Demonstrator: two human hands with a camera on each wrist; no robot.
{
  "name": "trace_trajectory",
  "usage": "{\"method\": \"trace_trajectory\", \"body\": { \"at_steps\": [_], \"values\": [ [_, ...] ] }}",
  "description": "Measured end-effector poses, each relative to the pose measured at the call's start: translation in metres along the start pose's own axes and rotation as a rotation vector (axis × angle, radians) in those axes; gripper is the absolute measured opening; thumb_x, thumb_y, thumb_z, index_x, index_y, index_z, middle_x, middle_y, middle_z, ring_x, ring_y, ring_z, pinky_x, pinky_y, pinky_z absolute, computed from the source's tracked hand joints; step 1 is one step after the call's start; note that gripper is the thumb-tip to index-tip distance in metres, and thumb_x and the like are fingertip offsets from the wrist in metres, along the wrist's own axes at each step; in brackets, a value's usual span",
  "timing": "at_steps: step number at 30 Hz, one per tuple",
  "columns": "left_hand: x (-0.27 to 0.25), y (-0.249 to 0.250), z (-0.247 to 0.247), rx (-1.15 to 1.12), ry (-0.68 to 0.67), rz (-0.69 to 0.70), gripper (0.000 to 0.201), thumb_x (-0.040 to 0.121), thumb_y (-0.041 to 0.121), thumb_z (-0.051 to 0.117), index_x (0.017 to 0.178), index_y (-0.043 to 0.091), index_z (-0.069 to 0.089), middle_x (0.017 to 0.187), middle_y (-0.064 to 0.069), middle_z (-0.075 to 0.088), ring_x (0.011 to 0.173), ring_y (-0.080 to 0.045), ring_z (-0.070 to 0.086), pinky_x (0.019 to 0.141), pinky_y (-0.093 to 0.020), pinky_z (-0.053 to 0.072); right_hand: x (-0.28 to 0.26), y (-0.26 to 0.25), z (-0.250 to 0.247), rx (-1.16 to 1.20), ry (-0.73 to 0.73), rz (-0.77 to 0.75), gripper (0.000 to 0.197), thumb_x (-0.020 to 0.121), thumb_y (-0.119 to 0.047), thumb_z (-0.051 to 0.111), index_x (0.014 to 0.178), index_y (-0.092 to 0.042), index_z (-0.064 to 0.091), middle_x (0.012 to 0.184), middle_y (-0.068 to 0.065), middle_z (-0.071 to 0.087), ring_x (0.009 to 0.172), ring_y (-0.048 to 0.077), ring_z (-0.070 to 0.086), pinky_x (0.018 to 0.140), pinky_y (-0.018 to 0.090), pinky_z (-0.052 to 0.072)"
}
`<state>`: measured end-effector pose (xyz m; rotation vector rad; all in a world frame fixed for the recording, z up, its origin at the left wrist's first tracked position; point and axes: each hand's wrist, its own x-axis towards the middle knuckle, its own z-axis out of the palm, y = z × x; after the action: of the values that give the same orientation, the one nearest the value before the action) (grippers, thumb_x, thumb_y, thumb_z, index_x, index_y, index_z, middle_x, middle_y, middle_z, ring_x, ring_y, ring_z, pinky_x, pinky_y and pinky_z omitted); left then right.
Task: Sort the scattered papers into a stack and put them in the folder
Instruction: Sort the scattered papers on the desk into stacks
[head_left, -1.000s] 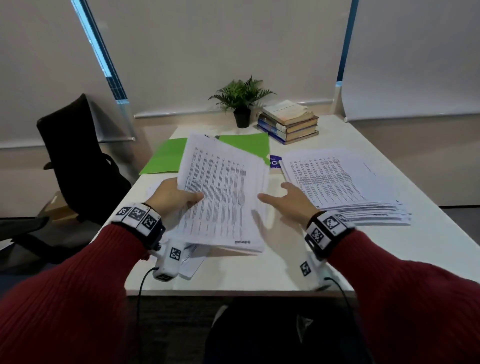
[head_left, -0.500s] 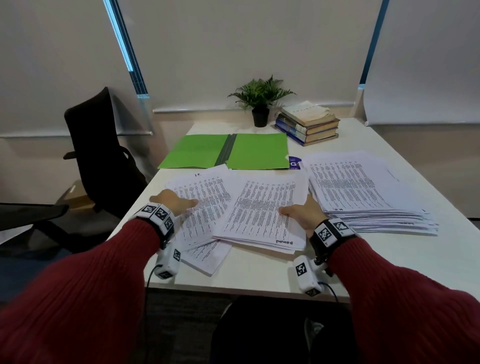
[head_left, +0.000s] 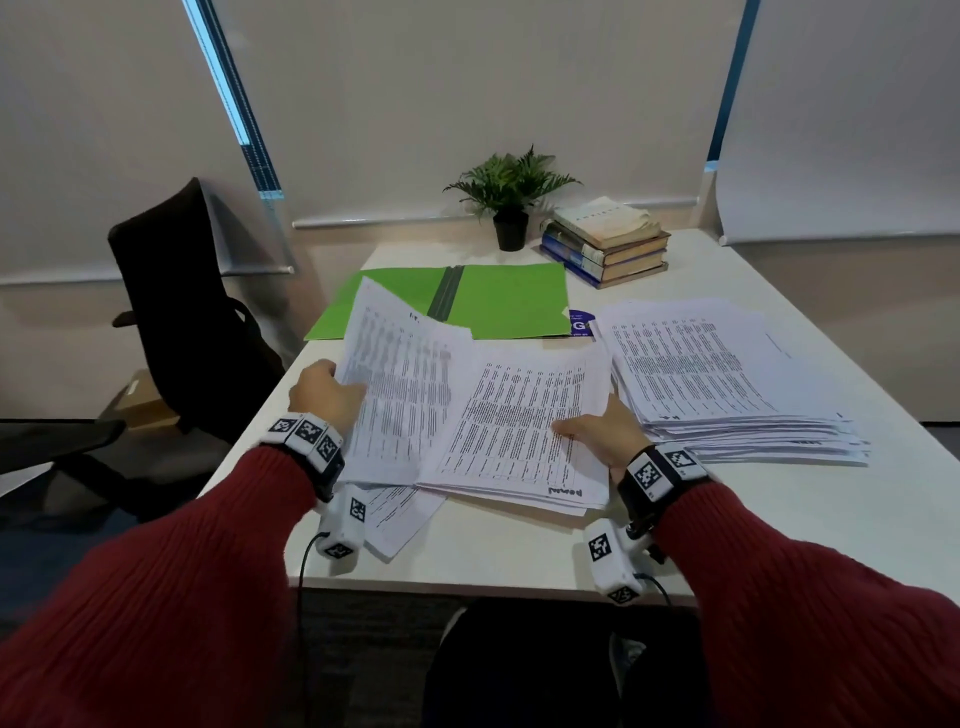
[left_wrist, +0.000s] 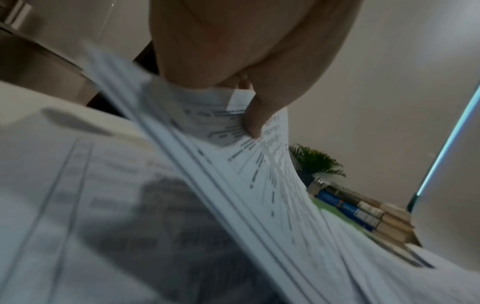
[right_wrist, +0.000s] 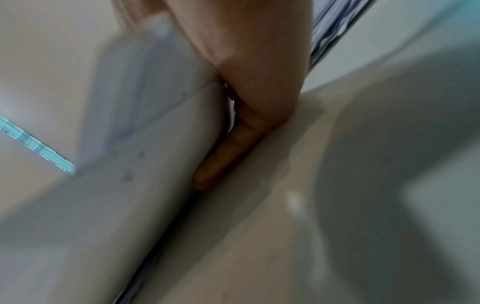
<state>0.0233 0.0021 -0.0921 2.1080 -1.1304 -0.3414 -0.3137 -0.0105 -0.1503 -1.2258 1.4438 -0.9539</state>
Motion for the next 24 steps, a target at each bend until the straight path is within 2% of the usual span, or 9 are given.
{"method": "trace_trajectory", "body": {
  "at_steps": [4,7,11,14,16,18,20,22,24],
  "values": [
    [0.017,0.018,-0.033,-0.287,0.222,0.044,0.027,0.087,0.022,0.077,0.113,0.019,0.071,0.110,-0.009,0.076,0.097,-0.032,0.073,0.086,-0.045,0.062,-0.001,-0.004,-0.001,-0.019,0.024,0.007,0.020,0.085,-0.006,0.080,0.101,-0.010,0.069,0.108,0.016,0.075,0.102,0.033,0.071,0.087,0.039,0.058],
    [0.027,0.040,-0.059,-0.434,0.235,0.103,0.028,0.088,0.020,0.077,0.116,0.020,0.071,0.110,-0.002,0.076,0.096,-0.025,0.073,0.089,-0.041,0.062,-0.003,-0.005,-0.002,-0.027,0.029,0.006,0.020,0.084,-0.007,0.079,0.099,-0.015,0.068,0.106,0.013,0.076,0.101,0.031,0.072,0.085,0.039,0.058],
    [0.017,0.063,-0.049,-0.604,0.039,0.124,0.030,0.090,0.005,0.075,0.119,0.009,0.071,0.106,-0.010,0.078,0.091,-0.027,0.075,0.083,-0.043,0.064,0.002,0.000,0.000,0.020,0.028,0.049,0.053,0.084,-0.023,0.080,0.133,-0.011,0.063,0.123,0.007,0.072,0.117,0.031,0.068,0.089,0.036,0.052],
    [0.000,0.066,-0.013,-0.669,-0.141,0.072,0.035,0.090,-0.006,0.072,0.124,0.001,0.068,0.106,-0.016,0.077,0.080,-0.026,0.075,0.079,-0.046,0.065,-0.001,-0.007,0.001,0.107,0.045,0.102,0.102,0.076,-0.068,0.074,0.159,-0.020,0.041,0.158,0.001,0.052,0.144,0.028,0.049,0.113,0.043,0.041],
    [-0.013,0.064,0.013,-0.650,-0.267,0.015,0.036,0.091,-0.007,0.073,0.125,0.000,0.065,0.107,-0.018,0.077,0.077,-0.026,0.076,0.071,-0.043,0.065,-0.004,-0.012,0.001,0.158,0.066,0.142,0.118,0.071,-0.089,0.058,0.165,-0.023,0.031,0.169,0.000,0.035,0.155,0.028,0.035,0.122,0.048,0.030],
    [-0.024,0.059,0.037,-0.594,-0.383,-0.022,0.035,0.092,-0.004,0.073,0.126,0.002,0.064,0.108,-0.020,0.077,0.084,-0.031,0.078,0.074,-0.044,0.065,-0.003,-0.012,0.002,0.158,0.082,0.150,0.122,0.069,-0.094,0.057,0.165,-0.023,0.031,0.167,0.001,0.037,0.155,0.028,0.035,0.123,0.049,0.030],
    [-0.031,0.054,0.054,-0.396,-0.434,0.019,0.044,0.092,0.011,0.079,0.133,0.007,0.063,0.119,-0.020,0.073,0.102,-0.035,0.075,0.092,-0.050,0.062,-0.003,-0.007,0.003,0.101,0.088,0.102,0.118,0.062,-0.084,0.078,0.158,-0.023,0.045,0.156,-0.002,0.054,0.145,0.027,0.050,0.120,0.049,0.039],
    [-0.032,0.050,0.056,-0.153,-0.462,0.122,0.066,0.089,0.032,0.083,0.145,0.011,0.057,0.128,-0.017,0.069,0.116,-0.034,0.069,0.106,-0.049,0.054,-0.004,-0.004,0.002,0.062,0.089,0.049,0.086,0.071,-0.047,0.094,0.144,-0.016,0.060,0.138,0.000,0.070,0.126,0.025,0.066,0.111,0.043,0.049],
    [-0.030,0.046,0.046,0.002,-0.497,0.192,0.072,0.088,0.041,0.082,0.149,0.012,0.056,0.129,-0.013,0.069,0.120,-0.030,0.065,0.111,-0.046,0.049,0.000,0.001,0.002,0.010,0.066,0.036,0.063,0.077,-0.020,0.092,0.134,-0.011,0.066,0.125,0.001,0.074,0.115,0.023,0.069,0.103,0.036,0.051]
  ]
}}
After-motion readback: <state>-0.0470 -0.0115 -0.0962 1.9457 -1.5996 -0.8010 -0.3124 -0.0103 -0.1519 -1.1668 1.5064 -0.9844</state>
